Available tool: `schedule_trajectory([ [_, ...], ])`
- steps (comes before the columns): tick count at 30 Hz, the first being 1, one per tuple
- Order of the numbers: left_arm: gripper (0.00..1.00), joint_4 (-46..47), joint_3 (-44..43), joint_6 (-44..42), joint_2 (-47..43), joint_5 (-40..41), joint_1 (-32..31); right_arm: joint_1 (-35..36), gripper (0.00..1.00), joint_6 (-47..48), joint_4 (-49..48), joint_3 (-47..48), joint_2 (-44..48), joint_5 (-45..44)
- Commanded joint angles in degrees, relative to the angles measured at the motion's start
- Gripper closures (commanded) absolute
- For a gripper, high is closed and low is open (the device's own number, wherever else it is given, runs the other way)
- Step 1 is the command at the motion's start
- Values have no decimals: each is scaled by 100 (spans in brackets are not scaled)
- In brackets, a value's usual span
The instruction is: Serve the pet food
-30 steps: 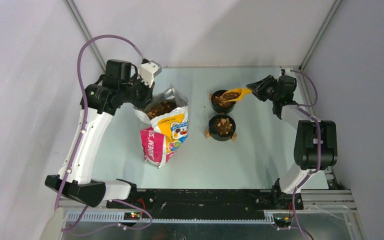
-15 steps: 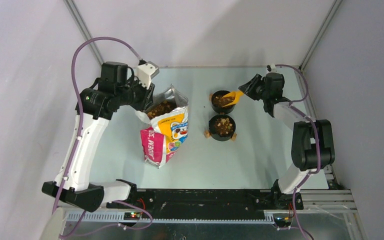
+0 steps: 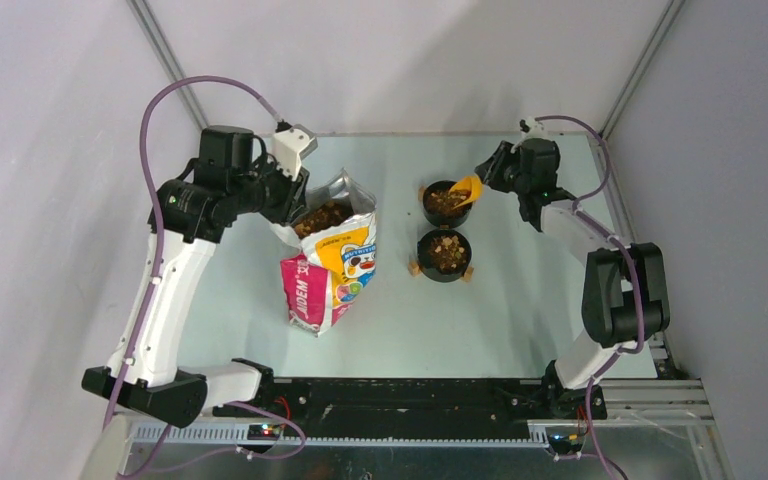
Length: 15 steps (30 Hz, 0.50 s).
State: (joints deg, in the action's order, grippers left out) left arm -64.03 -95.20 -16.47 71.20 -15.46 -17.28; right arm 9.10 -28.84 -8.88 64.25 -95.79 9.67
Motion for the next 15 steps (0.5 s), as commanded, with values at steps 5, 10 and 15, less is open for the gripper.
schedule_trajectory([
  [5,63,31,20,45,-115,-141,-4,279,100,751,-62,341,288,-514],
  [10,62,29,38,-30,-139,-114,-7,528,100,1424,211,449,444,-860],
  [15,61,31,89,-58,-186,-85,-10,898,100,2344,349,466,707,-1334],
])
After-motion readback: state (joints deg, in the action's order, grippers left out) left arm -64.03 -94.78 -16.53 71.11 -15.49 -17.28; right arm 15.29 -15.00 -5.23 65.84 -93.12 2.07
